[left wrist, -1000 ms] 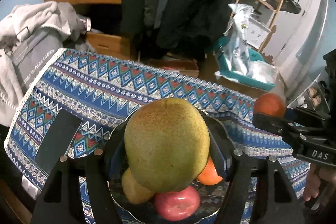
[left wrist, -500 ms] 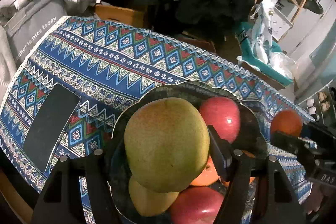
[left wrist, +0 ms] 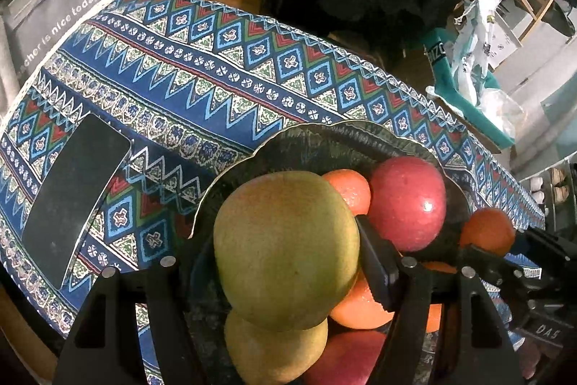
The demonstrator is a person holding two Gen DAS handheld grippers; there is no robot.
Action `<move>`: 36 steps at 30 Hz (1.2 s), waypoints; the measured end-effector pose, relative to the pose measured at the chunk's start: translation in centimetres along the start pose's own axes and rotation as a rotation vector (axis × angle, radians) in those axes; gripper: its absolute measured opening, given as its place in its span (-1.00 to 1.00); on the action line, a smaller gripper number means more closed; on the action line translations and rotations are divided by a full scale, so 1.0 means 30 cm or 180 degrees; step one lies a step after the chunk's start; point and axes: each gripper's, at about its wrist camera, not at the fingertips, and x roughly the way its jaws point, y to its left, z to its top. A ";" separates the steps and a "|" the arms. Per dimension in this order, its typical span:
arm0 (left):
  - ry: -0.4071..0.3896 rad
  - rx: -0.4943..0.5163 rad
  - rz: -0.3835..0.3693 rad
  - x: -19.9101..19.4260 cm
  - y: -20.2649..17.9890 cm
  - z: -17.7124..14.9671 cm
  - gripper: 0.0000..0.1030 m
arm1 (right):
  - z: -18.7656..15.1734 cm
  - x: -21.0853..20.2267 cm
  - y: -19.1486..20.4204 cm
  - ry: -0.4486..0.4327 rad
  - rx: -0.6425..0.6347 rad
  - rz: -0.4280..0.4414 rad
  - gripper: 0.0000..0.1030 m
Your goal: Organize fruits
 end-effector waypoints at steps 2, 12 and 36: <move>0.0011 -0.0048 -0.0010 -0.002 0.005 0.001 0.41 | -0.003 0.009 0.001 0.0019 -0.0004 -0.0014 -0.05; -0.0073 -0.0089 -0.0073 -0.080 -0.006 -0.006 0.43 | -0.002 -0.019 -0.013 -0.0047 0.0080 -0.0013 0.17; -0.0792 0.0406 -0.0101 -0.489 -0.178 -0.038 0.70 | -0.018 -0.456 0.018 -0.0974 0.0233 -0.0360 0.60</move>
